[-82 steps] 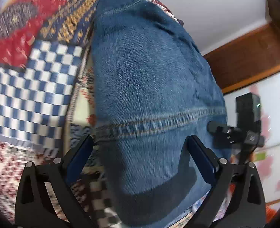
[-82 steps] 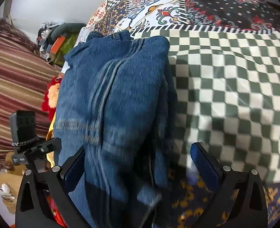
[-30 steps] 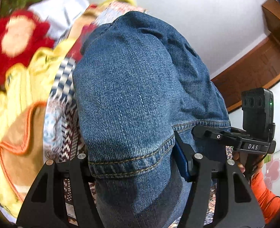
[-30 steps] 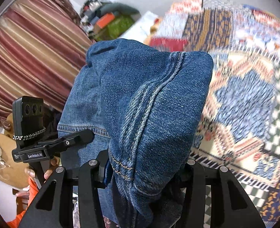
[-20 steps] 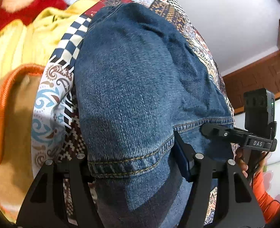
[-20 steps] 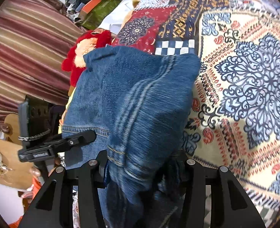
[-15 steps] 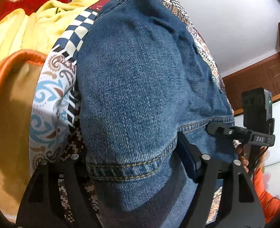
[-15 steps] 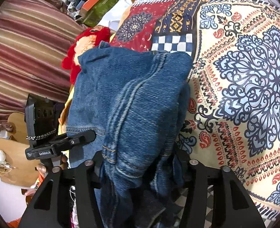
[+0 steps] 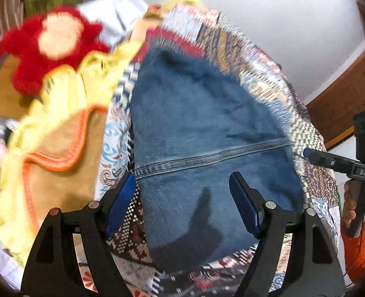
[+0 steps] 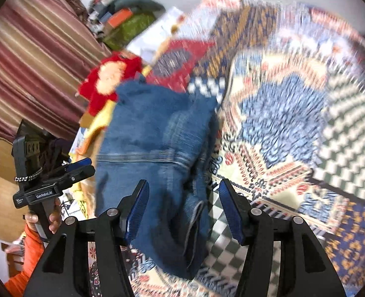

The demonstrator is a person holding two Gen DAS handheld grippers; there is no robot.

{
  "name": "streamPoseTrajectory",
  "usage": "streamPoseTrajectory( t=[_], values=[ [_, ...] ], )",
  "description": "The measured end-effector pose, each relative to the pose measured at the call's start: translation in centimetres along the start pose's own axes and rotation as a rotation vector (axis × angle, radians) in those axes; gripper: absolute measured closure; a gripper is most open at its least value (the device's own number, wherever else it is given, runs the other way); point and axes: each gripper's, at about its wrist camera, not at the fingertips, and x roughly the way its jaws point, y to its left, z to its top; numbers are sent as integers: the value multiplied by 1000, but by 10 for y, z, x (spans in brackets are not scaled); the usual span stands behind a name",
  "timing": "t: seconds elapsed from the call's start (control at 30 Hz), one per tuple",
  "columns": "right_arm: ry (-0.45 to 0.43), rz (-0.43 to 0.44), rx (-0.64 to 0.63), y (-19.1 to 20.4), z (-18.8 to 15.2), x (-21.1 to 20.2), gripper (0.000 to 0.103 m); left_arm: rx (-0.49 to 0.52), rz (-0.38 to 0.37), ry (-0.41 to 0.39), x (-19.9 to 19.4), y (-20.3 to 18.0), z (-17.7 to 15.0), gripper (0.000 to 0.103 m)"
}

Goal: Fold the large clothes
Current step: 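Lower the folded jacket onto the quilt and open both grippers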

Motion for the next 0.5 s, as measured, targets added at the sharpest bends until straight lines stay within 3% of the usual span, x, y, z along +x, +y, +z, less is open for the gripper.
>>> streamPoseTrajectory(
  t=[0.23,0.5],
  values=[
    [-278,36,-113,63,-22,-109,47,137,40,-285,-100,-56,3,26],
    [-608,20,-266,143,-78,-215,48,249,68,-651,-217,-128,-44,26]
  ],
)
